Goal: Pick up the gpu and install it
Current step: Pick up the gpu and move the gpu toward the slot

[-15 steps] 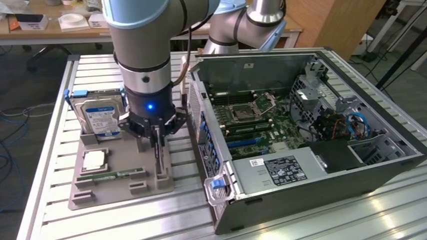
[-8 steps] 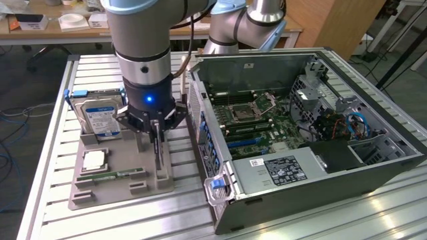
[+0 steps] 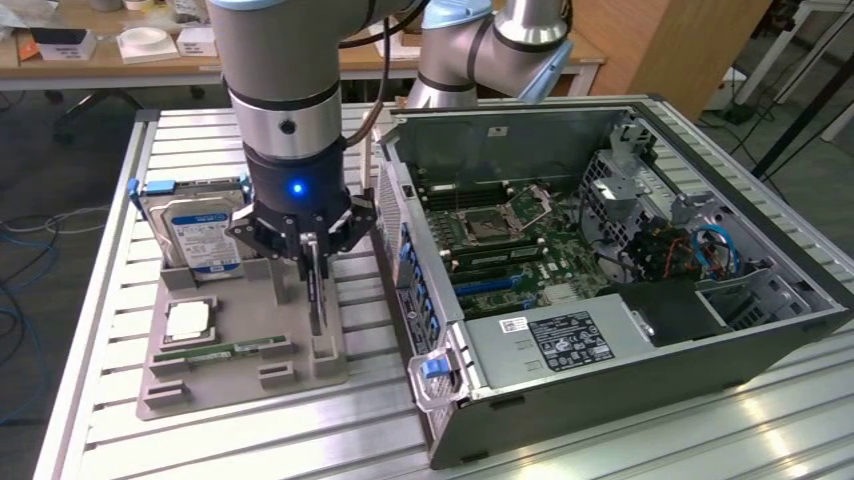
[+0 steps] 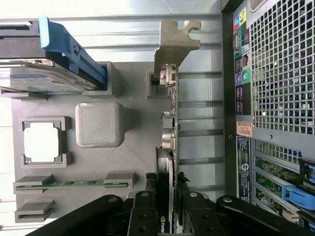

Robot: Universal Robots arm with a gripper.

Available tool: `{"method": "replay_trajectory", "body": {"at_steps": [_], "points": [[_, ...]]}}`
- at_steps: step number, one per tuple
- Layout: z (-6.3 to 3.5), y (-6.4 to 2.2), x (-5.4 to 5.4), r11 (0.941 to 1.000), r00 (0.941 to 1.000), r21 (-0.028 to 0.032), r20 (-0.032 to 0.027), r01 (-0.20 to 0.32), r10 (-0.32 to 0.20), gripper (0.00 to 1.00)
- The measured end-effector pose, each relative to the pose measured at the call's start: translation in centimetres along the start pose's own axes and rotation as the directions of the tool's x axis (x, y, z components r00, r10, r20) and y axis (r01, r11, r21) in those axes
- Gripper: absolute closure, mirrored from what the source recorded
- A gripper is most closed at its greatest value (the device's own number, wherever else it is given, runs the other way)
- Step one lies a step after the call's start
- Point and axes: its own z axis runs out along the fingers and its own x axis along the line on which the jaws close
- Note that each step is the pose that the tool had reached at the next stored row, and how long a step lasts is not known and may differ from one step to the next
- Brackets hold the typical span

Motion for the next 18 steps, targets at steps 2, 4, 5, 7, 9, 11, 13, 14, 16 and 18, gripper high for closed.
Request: {"method": "replay_trajectory", "body": {"at_steps": [2,4,5,7,9,11,13,14,16,18], "points": [[-0.01,0.0,0.0,1.0,1.0,0.0001,-0.0001,0.0,0.0,0.74],[-0.01,0.0,0.0,1.0,1.0,0.0001,-0.0001,0.0,0.0,0.74],[0.0,0.0,0.0,1.0,1.0,0.0001,0.0,0.0,0.0,0.74],[-0.01,0.0,-0.05,1.0,1.0,0.0004,-0.0015,0.0,0.0,0.74],[-0.03,0.02,-0.25,1.0,0.9999,0.001,-0.0131,-0.001,0.001,0.74],[-0.07,0.04,-0.52,1.0,0.9995,0.0021,-0.0309,-0.001,0.001,0.74],[-0.08,0.05,-0.74,1.0,0.9988,0.0033,-0.0485,-0.002,0.002,0.74],[-0.08,0.05,-0.73,1.0,0.9988,0.0033,-0.049,-0.002,0.002,0.74],[-0.09,0.05,-0.73,1.0,0.9988,0.0034,-0.0492,-0.002,0.002,0.74],[-0.34,0.06,-0.74,1.0,0.9988,0.0035,-0.0496,-0.001,0.001,0.74]]}}
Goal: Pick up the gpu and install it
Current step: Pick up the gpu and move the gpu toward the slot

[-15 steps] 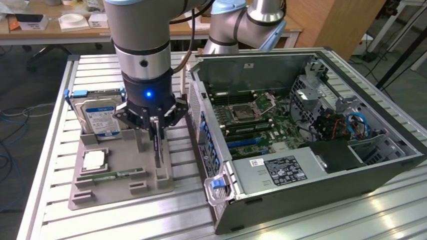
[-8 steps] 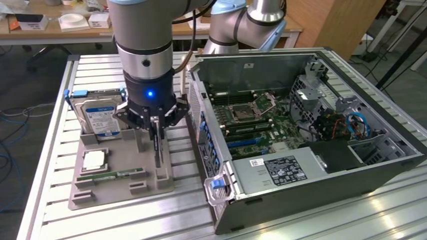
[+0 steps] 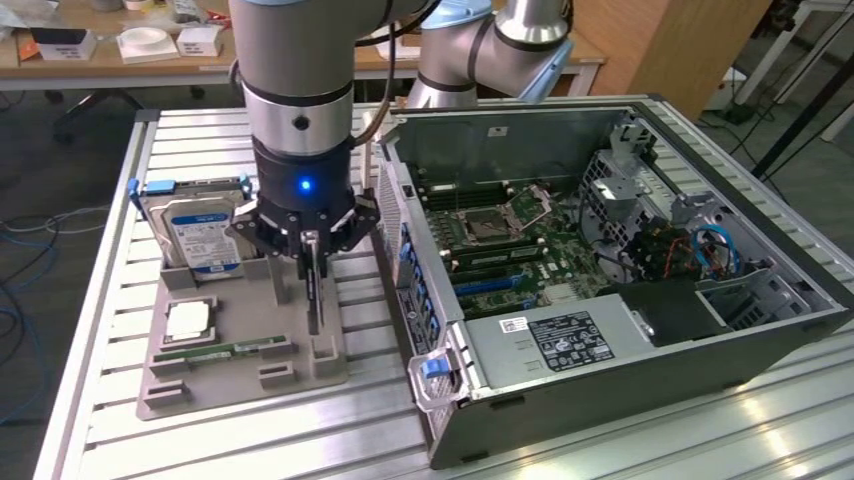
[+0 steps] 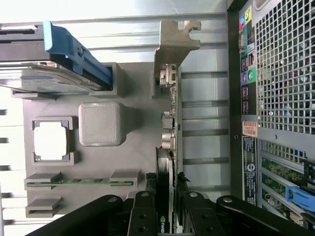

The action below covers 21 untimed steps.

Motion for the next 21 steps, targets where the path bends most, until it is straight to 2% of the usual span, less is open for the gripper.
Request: {"method": "replay_trajectory", "body": {"at_steps": [5,15,21], "points": [[-0.88,0.04,0.0,1.0,1.0,0.0001,-0.0009,0.006,-0.006,0.74],[-4.74,0.18,0.1,1.0,1.0,0.0001,-0.0012,0.007,-0.007,0.74],[-6.23,0.23,0.2,1.0,1.0,0.0002,-0.0012,0.007,-0.007,0.74]]}}
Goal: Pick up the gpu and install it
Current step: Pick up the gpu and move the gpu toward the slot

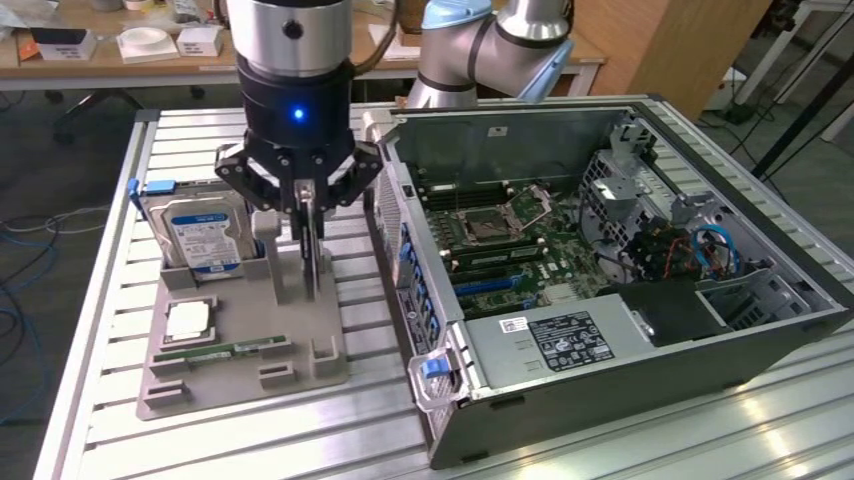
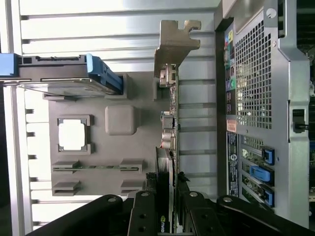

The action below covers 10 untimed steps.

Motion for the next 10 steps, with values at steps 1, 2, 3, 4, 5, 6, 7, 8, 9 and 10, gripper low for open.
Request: {"method": "replay_trajectory", "body": {"at_steps": [1,2,3,4,5,6,7,8,9,10], "points": [[-0.25,0.01,0.0,1.0,1.0,0.0,0.0,0.0,0.0,0.74],[-0.48,0.02,0.0,1.0,1.0,0.0,0.0,0.0,0.0,0.74],[-0.67,0.03,0.0,1.0,1.0,-0.0001,0.0,0.0,0.0,0.74],[-0.86,0.03,0.0,1.0,1.0,0.0,0.0,0.0,0.0,0.74],[-1.07,0.04,0.0,1.0,1.0,-0.0001,0.0001,0.0,0.0,0.74],[-1.28,0.05,0.0,1.0,1.0,0.0,0.0001,0.0,0.0,0.74],[-1.5,0.05,0.0,1.0,1.0,-0.0001,0.0001,0.0,0.0,0.74],[-1.75,0.06,0.0,1.0,1.0,0.0,0.0,0.0,0.0,0.74],[-1.98,0.07,0.1,1.0,1.0,0.0,0.0001,0.0,0.0,0.74],[-2.2,0.08,0.1,1.0,1.0,0.0,0.0,0.0,0.0,0.74]]}}
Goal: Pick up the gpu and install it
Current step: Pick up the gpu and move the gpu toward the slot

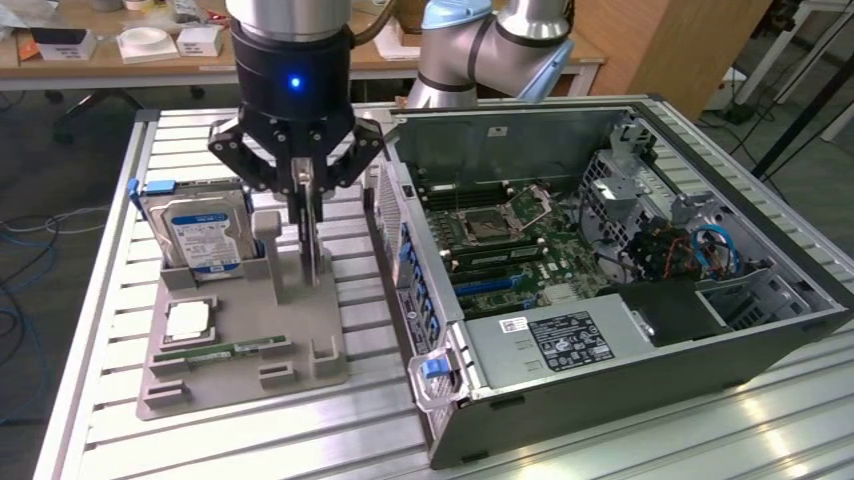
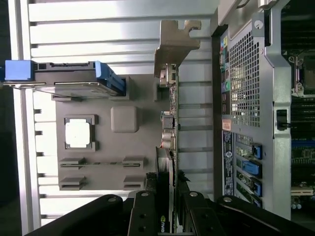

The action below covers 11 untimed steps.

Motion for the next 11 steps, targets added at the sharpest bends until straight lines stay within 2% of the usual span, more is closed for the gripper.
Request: {"method": "replay_trajectory", "body": {"at_steps": [11], "points": [[-2.6,0.09,0.1,1.0,1.0,0.0,0.0,0.0,0.0,0.74]]}}
